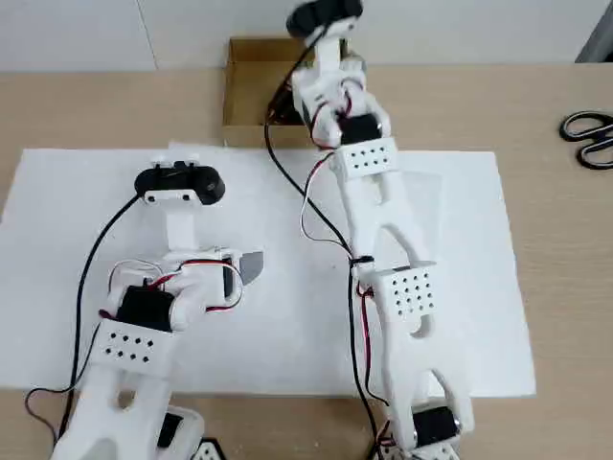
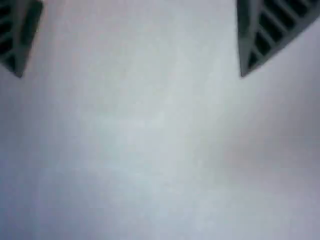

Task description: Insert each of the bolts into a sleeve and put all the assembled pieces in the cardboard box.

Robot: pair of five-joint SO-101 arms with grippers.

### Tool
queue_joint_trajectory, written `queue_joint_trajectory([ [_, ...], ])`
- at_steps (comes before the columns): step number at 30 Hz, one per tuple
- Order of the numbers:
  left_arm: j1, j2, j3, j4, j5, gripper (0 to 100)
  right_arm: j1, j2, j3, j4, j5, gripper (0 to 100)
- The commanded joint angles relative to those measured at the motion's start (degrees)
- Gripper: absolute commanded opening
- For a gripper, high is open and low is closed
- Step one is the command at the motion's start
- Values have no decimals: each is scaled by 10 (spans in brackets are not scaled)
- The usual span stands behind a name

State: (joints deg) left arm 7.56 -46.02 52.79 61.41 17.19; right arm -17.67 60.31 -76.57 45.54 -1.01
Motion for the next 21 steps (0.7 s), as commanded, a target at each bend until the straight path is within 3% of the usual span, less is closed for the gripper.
queue_joint_trajectory([
  [1, -4, -11, -51, -12, -6, 258, 1, -16, -205, 134, -3, 284],
  [4, -1, -11, -78, -12, -6, 258, 2, -53, -203, 225, -3, 285],
  [9, -3, -14, -98, -12, -5, 258, -2, -243, -195, 398, -4, 286],
  [13, -1, -90, -95, -12, -6, 258, -7, -352, -198, 509, -4, 285],
  [21, 0, -345, -11, -15, -6, 258, 11, -564, -194, 516, -3, 285],
])
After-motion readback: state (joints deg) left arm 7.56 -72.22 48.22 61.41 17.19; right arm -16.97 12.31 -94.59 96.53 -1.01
